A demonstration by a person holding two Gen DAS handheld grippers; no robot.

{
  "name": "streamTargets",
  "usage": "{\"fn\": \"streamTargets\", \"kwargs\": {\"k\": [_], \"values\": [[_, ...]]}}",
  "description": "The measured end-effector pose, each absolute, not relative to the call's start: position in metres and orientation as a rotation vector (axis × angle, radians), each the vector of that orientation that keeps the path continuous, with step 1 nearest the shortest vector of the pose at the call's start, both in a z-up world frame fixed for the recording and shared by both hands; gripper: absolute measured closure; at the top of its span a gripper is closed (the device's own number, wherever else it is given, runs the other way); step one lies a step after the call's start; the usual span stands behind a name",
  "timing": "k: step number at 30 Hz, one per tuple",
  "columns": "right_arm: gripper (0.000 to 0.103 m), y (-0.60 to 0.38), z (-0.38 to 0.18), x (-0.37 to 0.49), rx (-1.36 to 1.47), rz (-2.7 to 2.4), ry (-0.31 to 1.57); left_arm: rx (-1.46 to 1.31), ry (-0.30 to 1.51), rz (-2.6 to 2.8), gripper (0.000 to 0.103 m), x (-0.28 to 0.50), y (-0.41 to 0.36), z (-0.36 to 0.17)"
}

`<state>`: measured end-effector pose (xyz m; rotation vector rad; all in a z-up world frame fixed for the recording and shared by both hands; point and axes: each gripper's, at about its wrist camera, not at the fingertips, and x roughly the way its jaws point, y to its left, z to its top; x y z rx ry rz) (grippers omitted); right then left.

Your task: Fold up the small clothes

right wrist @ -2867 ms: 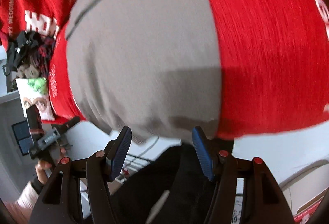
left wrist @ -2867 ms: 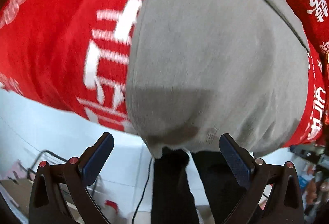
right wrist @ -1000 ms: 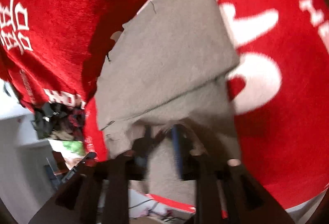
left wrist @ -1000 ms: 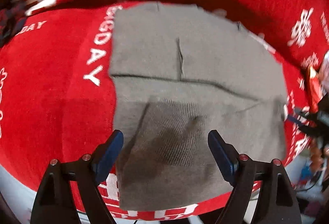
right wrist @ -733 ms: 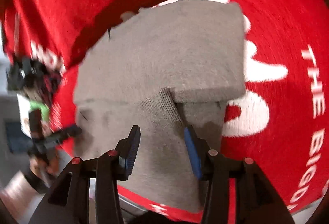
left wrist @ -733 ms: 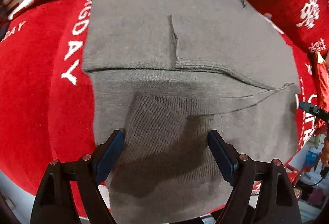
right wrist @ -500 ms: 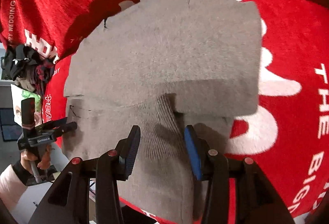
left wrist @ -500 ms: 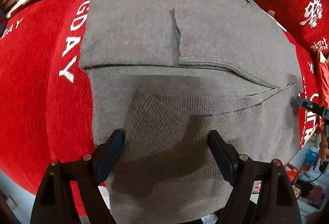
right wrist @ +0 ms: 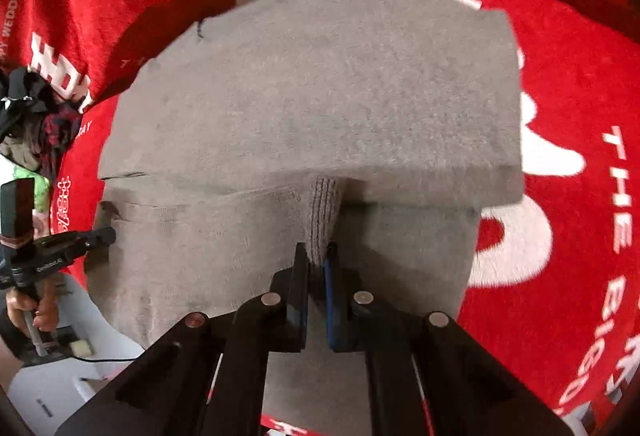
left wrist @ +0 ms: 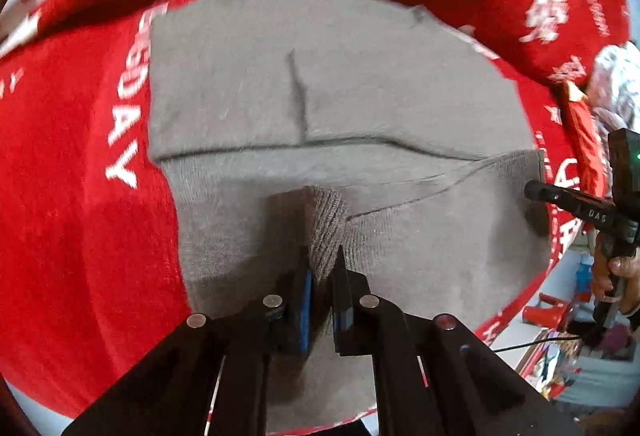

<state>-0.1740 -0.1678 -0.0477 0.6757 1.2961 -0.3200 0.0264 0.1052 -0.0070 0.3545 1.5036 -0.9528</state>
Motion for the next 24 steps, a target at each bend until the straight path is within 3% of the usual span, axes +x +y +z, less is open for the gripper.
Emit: {"fn": "streamTargets", "kwargs": {"k": [8, 15, 20, 24], "values": [[0.096, -0.135, 0.038, -0.200, 0.513, -0.472, 1.171, 0.268, 1.298, -1.057, 0.094, 0.033, 0.114, 0.084], [0.096, -0.177, 0.095, -0.178, 0.491, -0.519, 1.015, 0.228, 1.142, -1.045, 0.094, 0.077, 0.078, 0.139], [0.096, -0.230, 0.086, -0.136, 0.478, -0.511, 0.999, 0.269, 1.094, -0.965, 0.094, 0.115, 0.026, 0.122], [0.096, -0.271, 0.038, -0.096, 0.494, -0.487, 1.052, 0.354, 1.128, -0.854, 0.094, 0.134, -0.015, 0.069]]}}
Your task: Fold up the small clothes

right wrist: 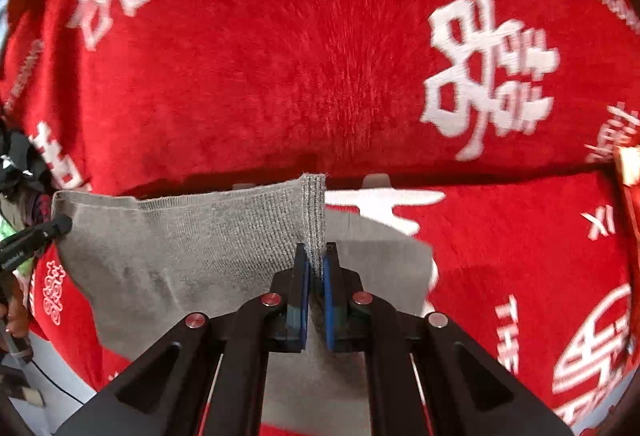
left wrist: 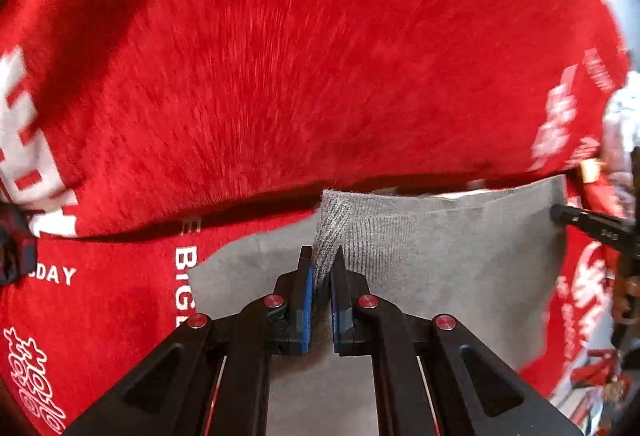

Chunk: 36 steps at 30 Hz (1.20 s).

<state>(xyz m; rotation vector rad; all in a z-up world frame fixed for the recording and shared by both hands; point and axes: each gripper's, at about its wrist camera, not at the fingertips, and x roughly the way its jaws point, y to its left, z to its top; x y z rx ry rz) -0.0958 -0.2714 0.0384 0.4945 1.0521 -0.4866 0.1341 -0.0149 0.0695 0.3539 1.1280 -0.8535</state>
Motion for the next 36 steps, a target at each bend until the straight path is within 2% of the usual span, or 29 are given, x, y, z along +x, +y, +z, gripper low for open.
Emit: {"fn": "streamTargets", "kwargs": {"k": [5, 11, 12, 13, 14, 19, 24, 29, 32, 36], "values": [[0.096, -0.297, -0.033, -0.067, 0.562, -0.492, 1.144, 0.412, 1.218, -0.736, 0.094, 0.146, -0.039, -0.001], [0.096, -0.318, -0.078, -0.062, 0.645, -0.500, 1.188, 0.442, 1.237, -0.616, 0.093, 0.164, -0.037, -0.030], [0.096, -0.320, -0.082, -0.061, 0.642, -0.498, 1.198, 0.437, 1.254, -0.577, 0.089, 0.172, -0.034, -0.033], [0.096, -0.322, -0.085, -0.061, 0.634, -0.502, 1.207, 0.437, 1.257, -0.549, 0.076, 0.175, -0.031, -0.034], [0.095, -0.325, -0.086, -0.060, 0.624, -0.513, 1.215, 0.448, 1.236, -0.487, 0.071, 0.181, -0.026, -0.032], [0.094, -0.333, -0.073, -0.077, 0.619, -0.636, 1.228, 0.439, 1.228, -0.412, 0.070, 0.195, -0.002, -0.014], [0.094, -0.320, -0.047, -0.098, 0.681, -0.528, 1.134, 0.338, 1.286, -0.605, 0.070, 0.174, 0.007, 0.008], [0.094, -0.290, -0.056, -0.085, 0.683, -0.383, 1.154, 0.362, 1.379, -0.680, 0.070, 0.147, -0.019, -0.024], [0.095, -0.289, -0.082, -0.071, 0.733, -0.381, 1.197, 0.331, 1.379, -0.587, 0.070, 0.157, -0.021, -0.044], [0.095, -0.302, -0.088, -0.067, 0.742, -0.420, 1.168, 0.256, 1.365, -0.555, 0.070, 0.177, -0.016, -0.042]]}}
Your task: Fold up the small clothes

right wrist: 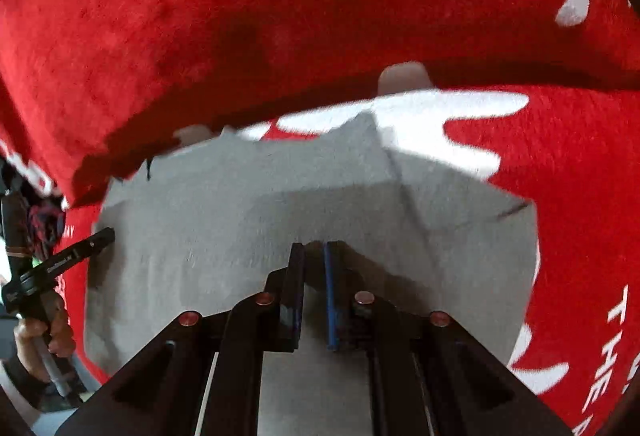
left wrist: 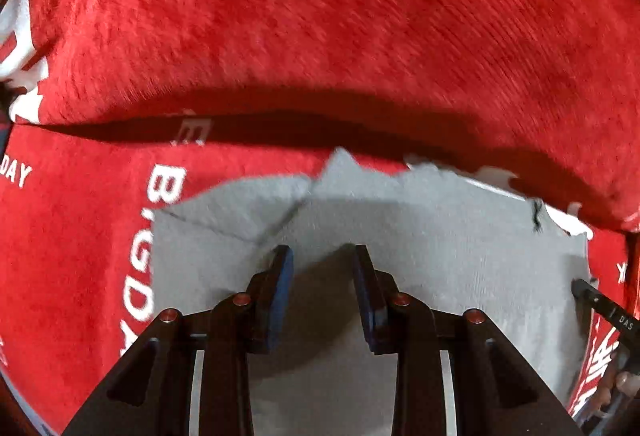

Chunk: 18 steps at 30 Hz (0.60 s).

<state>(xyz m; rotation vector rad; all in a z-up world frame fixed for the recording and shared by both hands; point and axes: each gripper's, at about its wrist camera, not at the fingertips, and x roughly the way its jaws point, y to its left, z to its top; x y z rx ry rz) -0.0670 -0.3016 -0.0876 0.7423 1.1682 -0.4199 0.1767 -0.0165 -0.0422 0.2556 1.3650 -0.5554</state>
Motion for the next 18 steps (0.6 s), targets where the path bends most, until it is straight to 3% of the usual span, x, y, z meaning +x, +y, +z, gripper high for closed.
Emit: {"fn": "streamTargets", "kwargs": {"k": [6, 11, 15, 16, 17, 18], "values": [[0.095, -0.327, -0.087, -0.076, 0.782, -0.492, 1.165, 0.298, 1.366, -0.488, 0.070, 0.187, 0.009, -0.028], [0.089, -0.328, -0.078, -0.097, 0.841, -0.459, 1.166, 0.336, 1.400, -0.574, 0.070, 0.162, 0.039, -0.009], [0.072, -0.322, -0.073, -0.117, 0.922, -0.431, 1.153, 0.329, 1.464, -0.582, 0.070, 0.131, 0.065, 0.001], [0.070, -0.320, -0.072, -0.121, 0.939, -0.427, 1.150, 0.324, 1.478, -0.575, 0.067, 0.126, 0.071, -0.001], [0.070, -0.318, -0.070, -0.125, 0.950, -0.423, 1.149, 0.322, 1.487, -0.568, 0.055, 0.122, 0.074, 0.000], [0.070, -0.316, -0.069, -0.129, 0.960, -0.420, 1.150, 0.320, 1.483, -0.545, 0.019, 0.115, 0.079, 0.003]]}}
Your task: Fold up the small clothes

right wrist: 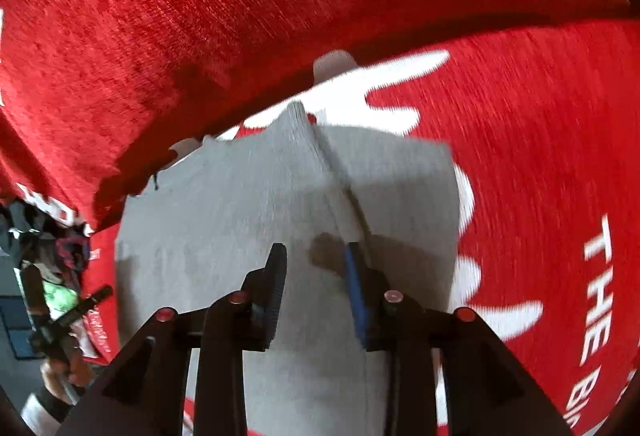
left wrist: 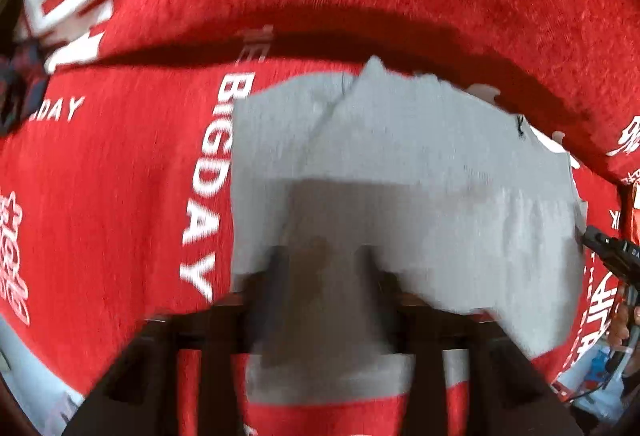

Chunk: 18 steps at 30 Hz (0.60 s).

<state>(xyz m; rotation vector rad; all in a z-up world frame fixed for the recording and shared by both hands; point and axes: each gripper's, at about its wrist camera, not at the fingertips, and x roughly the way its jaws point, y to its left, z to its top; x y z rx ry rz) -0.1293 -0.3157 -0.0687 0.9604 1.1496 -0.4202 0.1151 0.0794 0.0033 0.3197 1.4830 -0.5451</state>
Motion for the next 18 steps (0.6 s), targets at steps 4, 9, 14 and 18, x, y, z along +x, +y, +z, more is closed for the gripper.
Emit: {"fn": "streamTargets", "kwargs": {"k": [4, 9, 14, 18], "values": [[0.066, -0.306, -0.063, -0.146, 1.005, -0.392, 1.151, 0.343, 1.429, -0.525, 0.004, 0.104, 0.066, 0.018], [0.063, -0.292, -0.057, -0.159, 1.047, -0.346, 1.154, 0.363, 1.450, -0.543, 0.004, 0.101, 0.068, 0.020], [0.055, -0.265, -0.051, -0.159, 1.095, -0.240, 1.124, 0.343, 1.477, -0.569, 0.004, 0.103, 0.090, 0.022], [0.051, -0.223, -0.058, -0.151, 1.137, -0.139, 1.138, 0.272, 1.538, -0.620, 0.004, 0.104, 0.107, 0.011]]}}
